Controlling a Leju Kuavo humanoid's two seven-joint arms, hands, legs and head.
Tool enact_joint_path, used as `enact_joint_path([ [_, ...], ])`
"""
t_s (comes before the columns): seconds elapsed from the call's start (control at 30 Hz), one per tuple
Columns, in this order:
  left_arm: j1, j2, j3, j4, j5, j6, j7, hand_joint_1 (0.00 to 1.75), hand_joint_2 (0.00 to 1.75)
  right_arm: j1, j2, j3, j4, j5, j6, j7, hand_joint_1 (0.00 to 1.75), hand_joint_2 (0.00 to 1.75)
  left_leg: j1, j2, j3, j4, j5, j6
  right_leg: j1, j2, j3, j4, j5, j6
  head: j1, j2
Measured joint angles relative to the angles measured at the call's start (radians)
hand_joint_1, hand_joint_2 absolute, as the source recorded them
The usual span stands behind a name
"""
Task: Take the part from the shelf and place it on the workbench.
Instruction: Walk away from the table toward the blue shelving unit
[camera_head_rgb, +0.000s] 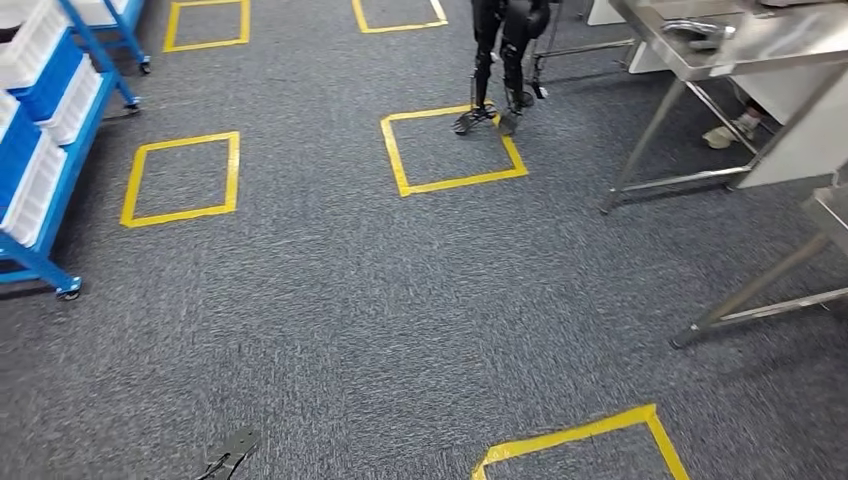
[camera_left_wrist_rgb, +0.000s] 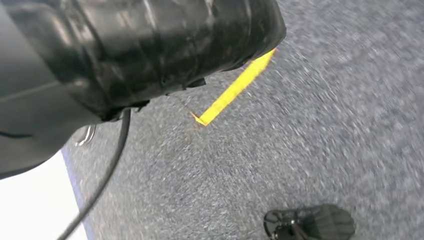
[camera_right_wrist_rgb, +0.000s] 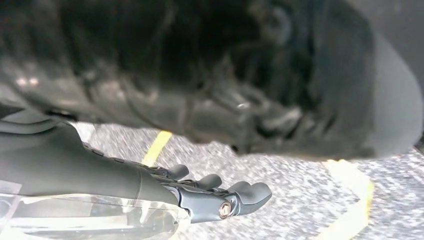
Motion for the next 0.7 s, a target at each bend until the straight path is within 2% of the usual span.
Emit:
enact_joint_path([
  [0.07,-0.012,0.0,0.0,0.0,0.003,0.009,0.009,0.0,0.0,-0.001,-0.001,0.0,0.0,0.006,0.007,-0.001,0.0,0.0,-0.002,-0.026,-0.005,0.008,-0.003,-0.007,-0.004,0.05,0.043,-0.115,0.051,-0.006,-0.001,0.0],
  [0.1,-0.017,0.0,-0.001,0.0,0.005,0.011,0.011,0.0,0.0,-0.001,-0.002,0.0,0.001,0.008,0.007,-0.002,0.0,0.0,-0.001,-0.038,-0.01,0.01,-0.003,-0.012,-0.004,0.067,0.052,-0.142,0.057,-0.008,-0.001,0.0],
  [0.13,-0.022,0.0,-0.001,0.0,0.005,0.012,0.011,0.0,0.0,0.0,-0.002,0.0,0.001,0.008,0.008,-0.002,0.0,0.0,0.0,-0.05,-0.014,0.011,-0.001,-0.018,-0.003,0.068,0.055,-0.151,0.053,-0.01,-0.002,0.0],
  [0.17,-0.024,0.0,-0.003,0.0,0.006,0.013,0.011,0.0,0.0,0.0,-0.002,0.0,0.001,0.008,0.008,-0.002,0.0,0.0,0.003,-0.063,-0.018,0.009,0.001,-0.025,-0.002,0.056,0.058,-0.153,0.055,-0.014,-0.002,0.0],
  [0.2,-0.023,0.001,-0.005,0.0,0.006,0.014,0.012,0.0,0.0,-0.001,-0.002,0.0,0.001,0.009,0.008,-0.002,0.0,0.0,0.006,-0.06,-0.02,0.011,0.001,-0.03,-0.002,0.043,0.063,-0.158,0.057,-0.02,-0.002,0.0],
  [0.23,-0.022,0.002,-0.007,0.0,0.007,0.015,0.012,0.0,0.44,-0.002,-0.002,0.0,0.001,0.009,0.008,-0.002,0.0,0.0,0.005,-0.038,-0.026,0.024,-0.007,-0.036,-0.003,0.03,0.068,-0.164,0.059,-0.027,-0.004,0.0],
  [0.27,-0.022,0.002,-0.009,0.0,0.008,0.015,0.012,0.0,0.87,-0.002,-0.003,0.0,0.001,0.01,0.008,-0.003,0.0,0.0,0.005,-0.007,-0.042,0.055,-0.025,-0.041,-0.004,0.016,0.073,-0.169,0.062,-0.034,-0.008,0.0],
  [0.3,-0.024,0.002,-0.01,0.0,0.008,0.016,0.012,0.0,1.31,-0.002,-0.003,0.0,0.001,0.012,0.009,-0.003,0.0,0.0,0.004,0.03,-0.066,0.106,-0.051,-0.044,-0.002,0.002,0.075,-0.172,0.063,-0.038,-0.012,0.0],
  [0.33,-0.027,0.002,-0.01,0.0,0.009,0.017,0.012,0.0,1.75,-0.001,-0.003,0.0,0.002,0.013,0.01,-0.003,0.0,0.0,0.004,0.057,-0.099,0.17,-0.081,-0.049,0.0,-0.013,0.076,-0.173,0.062,-0.042,-0.015,0.0],
  [0.37,-0.029,0.001,-0.01,0.0,0.01,0.019,0.014,0.0,1.75,0.0,-0.003,0.0,0.002,0.015,0.013,-0.004,0.0,0.0,0.006,0.068,-0.132,0.233,-0.105,-0.052,0.001,-0.029,0.077,-0.173,0.06,-0.044,-0.017,0.0],
  [0.4,-0.028,0.001,-0.011,0.0,0.01,0.021,0.017,0.0,1.75,0.001,-0.003,0.0,0.002,0.016,0.016,-0.005,0.0,0.0,0.008,0.073,-0.153,0.272,-0.114,-0.055,0.001,-0.045,0.078,-0.173,0.058,-0.045,-0.016,0.0],
  [0.43,-0.025,0.002,-0.011,0.0,0.014,0.024,0.023,0.0,1.75,0.001,-0.004,0.0,0.002,0.018,0.018,-0.008,0.0,0.0,0.01,0.077,-0.158,0.279,-0.105,-0.058,0.001,-0.059,0.079,-0.172,0.056,-0.044,-0.017,0.0],
  [0.47,-0.022,0.002,-0.011,0.0,0.02,0.029,0.031,0.0,1.75,0.0,-0.004,0.0,0.002,0.02,0.02,-0.012,0.0,0.0,0.011,0.083,-0.14,0.243,-0.078,-0.059,0.001,-0.073,0.081,-0.171,0.053,-0.042,-0.017,0.0],
  [0.5,-0.019,0.003,-0.011,0.0,0.028,0.034,0.038,0.0,1.75,0.0,-0.004,0.0,0.002,0.023,0.022,-0.016,0.0,0.0,0.012,0.098,-0.106,0.178,-0.043,-0.058,0.001,-0.086,0.085,-0.17,0.049,-0.039,-0.017,0.0],
  [0.53,-0.017,0.004,-0.011,0.0,0.04,0.039,0.042,0.0,1.75,-0.001,-0.004,0.0,0.002,0.026,0.023,-0.021,0.0,0.0,0.009,0.122,-0.07,0.109,-0.018,-0.055,0.003,-0.098,0.089,-0.169,0.044,-0.034,-0.017,0.0],
  [0.57,-0.015,0.006,-0.011,0.0,0.053,0.044,0.045,0.0,1.75,-0.002,-0.004,0.001,0.002,0.03,0.024,-0.026,0.0,0.0,0.006,0.139,-0.041,0.053,0.001,-0.05,0.006,-0.11,0.093,-0.167,0.039,-0.029,-0.016,0.0],
  [0.6,-0.012,0.007,-0.011,0.0,0.067,0.047,0.044,0.0,1.75,-0.003,-0.005,0.001,0.002,0.034,0.025,-0.03,0.0,0.0,0.003,0.152,-0.026,0.022,0.007,-0.044,0.009,-0.12,0.097,-0.167,0.035,-0.023,-0.014,0.0],
  [0.63,-0.005,0.009,-0.011,0.0,0.081,0.051,0.042,0.0,1.75,-0.004,-0.005,0.002,0.002,0.036,0.025,-0.036,0.0,0.0,-0.001,0.152,-0.023,0.014,0.004,-0.037,0.012,-0.129,0.1,-0.168,0.032,-0.017,-0.013,0.0],
  [0.67,0.005,0.012,-0.01,0.0,0.094,0.054,0.038,0.0,1.75,-0.005,-0.006,0.002,0.002,0.037,0.024,-0.043,0.0,0.0,-0.002,0.139,-0.022,0.013,0.005,-0.031,0.012,-0.138,0.105,-0.171,0.029,-0.012,-0.011,0.0],
  [0.7,0.017,0.014,-0.009,0.0,0.104,0.056,0.033,0.0,1.75,-0.006,-0.007,0.003,0.002,0.033,0.023,-0.052,0.0,0.0,0.0,0.129,-0.021,0.01,0.005,-0.025,0.01,-0.136,0.108,-0.171,0.025,-0.006,-0.011,0.0],
])
